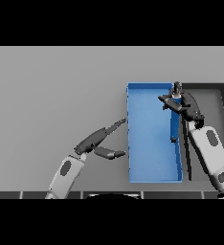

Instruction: Pick up the blue pipe and place it into the blue bin.

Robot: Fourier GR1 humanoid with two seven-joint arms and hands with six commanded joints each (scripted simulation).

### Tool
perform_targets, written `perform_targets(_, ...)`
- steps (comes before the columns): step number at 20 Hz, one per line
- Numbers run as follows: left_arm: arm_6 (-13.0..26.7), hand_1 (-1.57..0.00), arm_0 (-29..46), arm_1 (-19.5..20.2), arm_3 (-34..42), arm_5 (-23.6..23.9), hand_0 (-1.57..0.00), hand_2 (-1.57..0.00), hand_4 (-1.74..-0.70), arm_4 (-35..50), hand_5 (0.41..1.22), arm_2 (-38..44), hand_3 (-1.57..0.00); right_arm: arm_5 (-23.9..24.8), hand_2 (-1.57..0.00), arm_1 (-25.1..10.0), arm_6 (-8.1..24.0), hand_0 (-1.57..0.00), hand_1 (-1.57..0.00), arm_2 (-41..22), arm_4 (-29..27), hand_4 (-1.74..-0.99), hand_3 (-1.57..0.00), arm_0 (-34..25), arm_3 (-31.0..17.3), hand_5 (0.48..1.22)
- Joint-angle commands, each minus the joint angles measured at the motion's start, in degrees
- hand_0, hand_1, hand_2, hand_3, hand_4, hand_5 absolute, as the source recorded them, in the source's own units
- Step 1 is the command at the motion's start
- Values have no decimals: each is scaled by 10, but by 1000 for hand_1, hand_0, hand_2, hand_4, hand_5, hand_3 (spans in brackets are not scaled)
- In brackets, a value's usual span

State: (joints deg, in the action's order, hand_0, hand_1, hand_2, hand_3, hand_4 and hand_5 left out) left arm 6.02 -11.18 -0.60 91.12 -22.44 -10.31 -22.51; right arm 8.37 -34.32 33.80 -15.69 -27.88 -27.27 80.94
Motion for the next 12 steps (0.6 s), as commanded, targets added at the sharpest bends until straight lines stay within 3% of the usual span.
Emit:
perform_targets(1,2,1,-3,1,-4,2,1,1,-878,-2,422,2,1,6,-856,-16,5,-937,-855,-19,-11,-1503,-504,-10,-18,1221)
perform_targets(3,4,1,1,0,-2,0,1,1,-878,0,427,-1,1,0,-548,-55,11,-599,-547,-91,-57,-1337,-322,-34,-46,1221)
perform_targets(5,7,1,-2,3,1,-3,1,1,-879,7,430,6,1,-15,-350,-104,8,-383,-350,-175,-103,-1219,-206,-61,-56,1137)
perform_targets(6,5,1,1,4,2,-3,1,1,-881,7,429,5,1,-19,-280,-112,7,-306,-279,-204,-107,-1175,-164,-78,-55,1084)
perform_targets(9,8,1,2,-1,1,-1,1,1,-886,4,428,0,1,-37,-143,-129,11,-156,-143,-233,-107,-1083,-84,-86,-47,934)
perform_targets(12,8,1,-1,-4,0,2,1,1,-885,2,427,-1,1,-34,-73,-144,11,-80,-73,-267,-121,-1063,-42,-99,-51,846)
